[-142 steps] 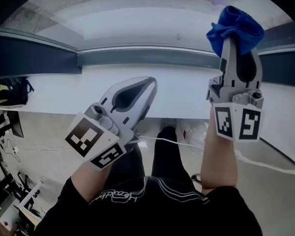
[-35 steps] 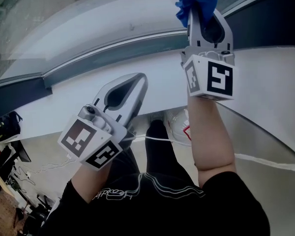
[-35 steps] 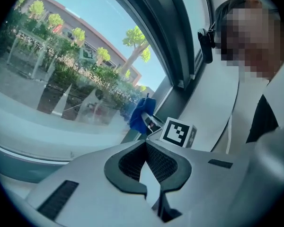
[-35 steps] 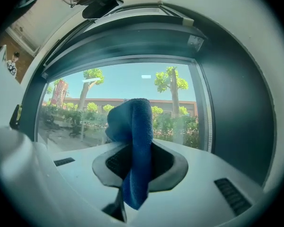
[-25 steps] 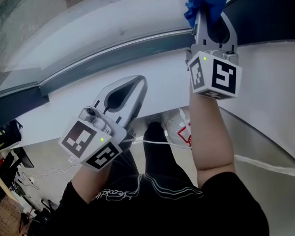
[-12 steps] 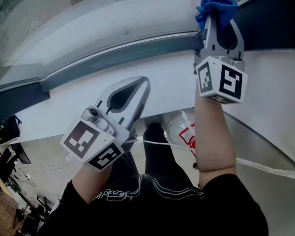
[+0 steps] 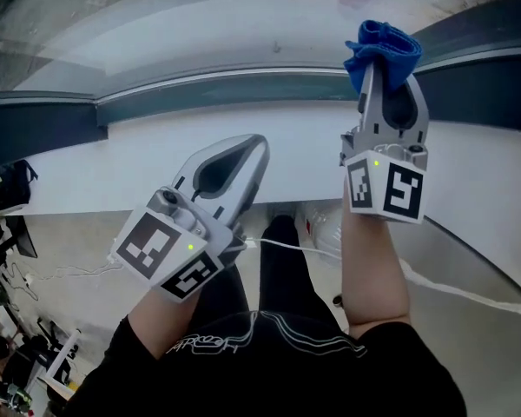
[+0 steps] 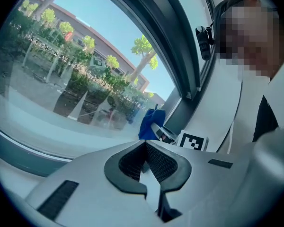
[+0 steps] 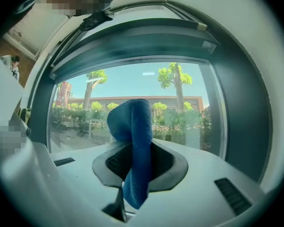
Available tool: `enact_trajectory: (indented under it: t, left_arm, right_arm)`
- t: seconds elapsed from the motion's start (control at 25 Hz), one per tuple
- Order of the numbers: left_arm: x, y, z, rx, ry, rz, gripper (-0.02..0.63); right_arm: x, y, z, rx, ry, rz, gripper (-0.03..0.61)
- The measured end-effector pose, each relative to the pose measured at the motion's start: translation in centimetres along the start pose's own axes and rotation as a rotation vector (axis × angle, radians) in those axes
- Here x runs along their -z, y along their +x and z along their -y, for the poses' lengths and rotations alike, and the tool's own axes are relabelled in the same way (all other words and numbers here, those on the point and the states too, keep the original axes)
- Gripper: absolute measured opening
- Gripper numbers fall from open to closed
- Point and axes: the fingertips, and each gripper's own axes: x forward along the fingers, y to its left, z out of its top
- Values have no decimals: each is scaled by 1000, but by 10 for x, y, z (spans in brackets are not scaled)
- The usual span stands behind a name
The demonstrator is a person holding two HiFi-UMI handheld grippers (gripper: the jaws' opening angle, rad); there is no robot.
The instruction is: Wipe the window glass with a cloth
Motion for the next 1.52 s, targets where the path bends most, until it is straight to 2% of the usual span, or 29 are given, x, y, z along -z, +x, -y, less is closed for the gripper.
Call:
enact_trajectory:
  t: [0.4, 0.72, 0.92, 1.2, 1.52]
  left_arm:
    - [-23, -146, -92, -157, -40, 95, 6]
    - [-32, -282, -183, -288, -74, 161, 6]
    - [-32, -359, -232, -364, -95, 183, 6]
    - [-33, -410, -275, -412, -119, 200, 6]
    - [-33, -415, -292, -399, -95, 176, 5]
  right_arm:
    - [-15, 17, -210, -248, 17, 7, 63]
    - [-13, 21, -394, -411, 31, -3, 63]
    - [-6, 23, -494, -497, 33, -4, 63]
    - [10, 42, -570, -531, 45, -31, 63]
    - [24, 72, -601, -514, 28, -19, 63]
